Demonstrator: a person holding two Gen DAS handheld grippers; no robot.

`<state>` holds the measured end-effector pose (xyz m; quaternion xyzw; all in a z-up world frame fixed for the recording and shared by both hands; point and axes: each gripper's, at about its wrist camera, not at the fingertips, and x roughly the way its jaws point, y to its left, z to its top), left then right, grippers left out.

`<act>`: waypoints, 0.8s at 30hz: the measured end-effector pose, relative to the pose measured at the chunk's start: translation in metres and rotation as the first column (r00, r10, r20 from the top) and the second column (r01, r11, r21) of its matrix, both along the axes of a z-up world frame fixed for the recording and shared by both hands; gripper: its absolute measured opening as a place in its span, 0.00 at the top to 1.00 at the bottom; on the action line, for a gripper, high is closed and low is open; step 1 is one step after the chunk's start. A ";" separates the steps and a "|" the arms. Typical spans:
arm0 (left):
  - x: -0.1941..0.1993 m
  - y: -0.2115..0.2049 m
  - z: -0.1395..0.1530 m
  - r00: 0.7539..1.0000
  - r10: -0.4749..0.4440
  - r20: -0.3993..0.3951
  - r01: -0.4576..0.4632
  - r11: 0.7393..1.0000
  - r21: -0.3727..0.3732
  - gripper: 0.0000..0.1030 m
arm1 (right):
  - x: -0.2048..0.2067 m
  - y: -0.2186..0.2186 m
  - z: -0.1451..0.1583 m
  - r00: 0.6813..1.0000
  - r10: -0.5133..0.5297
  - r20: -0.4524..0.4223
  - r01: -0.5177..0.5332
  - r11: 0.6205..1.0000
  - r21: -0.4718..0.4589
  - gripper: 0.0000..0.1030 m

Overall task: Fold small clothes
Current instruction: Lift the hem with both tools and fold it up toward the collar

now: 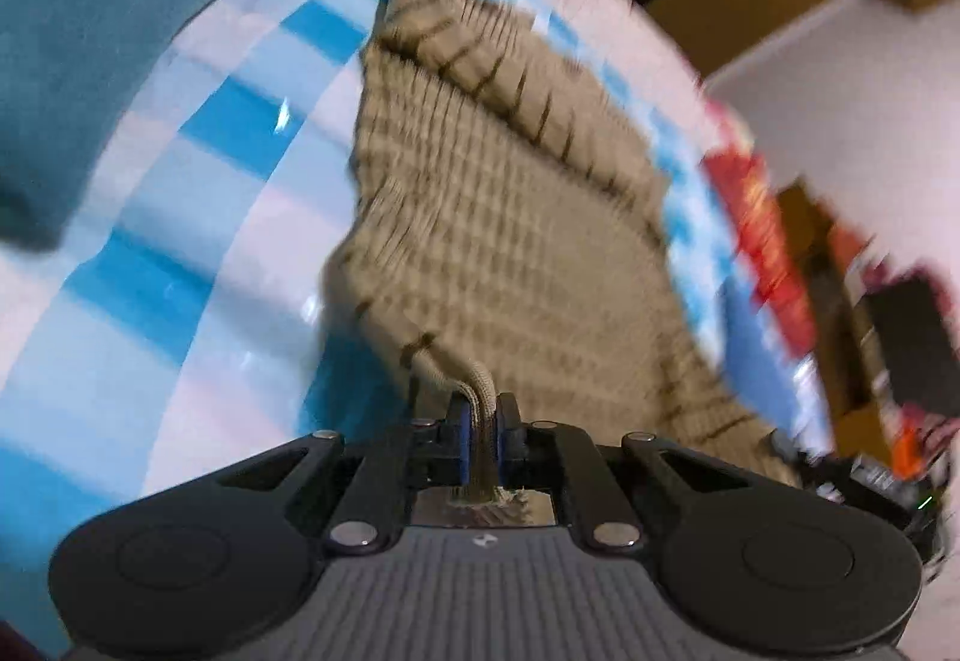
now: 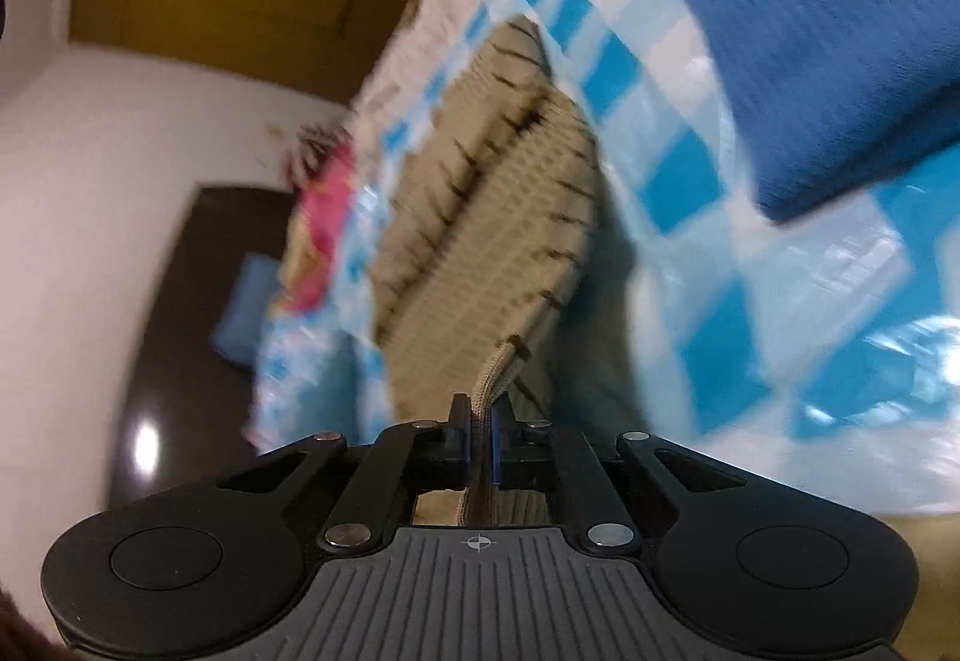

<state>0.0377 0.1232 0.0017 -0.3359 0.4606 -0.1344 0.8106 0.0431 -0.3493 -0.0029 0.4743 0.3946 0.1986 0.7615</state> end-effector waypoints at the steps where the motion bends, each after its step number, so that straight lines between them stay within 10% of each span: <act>1: 0.009 0.003 0.003 1.000 0.014 0.017 -0.013 1.000 -0.022 0.82 | 0.007 0.002 0.006 1.000 -0.004 0.017 0.004 1.000 0.009 0.93; 14: 0.186 0.051 0.040 0.967 0.098 0.233 -0.093 0.995 -0.031 0.82 | 0.193 0.028 0.066 0.977 -0.123 0.173 0.137 0.988 -0.067 0.94; 24: 0.300 0.051 -0.022 0.973 0.160 0.167 -0.186 0.971 0.151 0.81 | 0.313 0.046 -0.004 0.954 -0.295 0.056 0.300 0.922 -0.244 0.88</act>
